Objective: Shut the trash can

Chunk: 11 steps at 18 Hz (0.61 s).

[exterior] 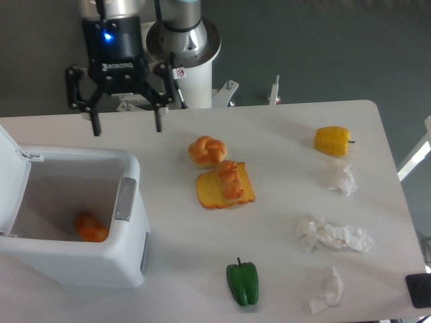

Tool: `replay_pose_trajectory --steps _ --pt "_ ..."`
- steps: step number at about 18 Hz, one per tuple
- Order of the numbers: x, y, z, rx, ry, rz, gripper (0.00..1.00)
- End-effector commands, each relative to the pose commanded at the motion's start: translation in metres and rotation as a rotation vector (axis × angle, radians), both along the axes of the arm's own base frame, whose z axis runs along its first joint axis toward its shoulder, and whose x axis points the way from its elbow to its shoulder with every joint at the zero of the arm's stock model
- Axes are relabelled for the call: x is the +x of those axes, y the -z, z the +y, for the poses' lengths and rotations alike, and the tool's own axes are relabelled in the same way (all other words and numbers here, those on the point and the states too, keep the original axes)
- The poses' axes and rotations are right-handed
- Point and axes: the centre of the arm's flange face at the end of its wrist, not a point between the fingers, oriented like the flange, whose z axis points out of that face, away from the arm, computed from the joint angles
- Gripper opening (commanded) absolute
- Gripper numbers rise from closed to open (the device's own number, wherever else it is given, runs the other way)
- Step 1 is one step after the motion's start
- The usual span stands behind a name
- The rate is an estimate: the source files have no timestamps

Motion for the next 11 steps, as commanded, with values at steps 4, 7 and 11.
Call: replay_pose_trajectory --steps 4,7,11 --pt "0.036 0.002 0.011 -0.001 0.066 -0.005 1.00" --pt "0.059 0.002 0.014 -0.001 0.107 -0.008 1.00" --pt "0.085 -0.003 0.012 0.013 0.167 -0.025 1.00"
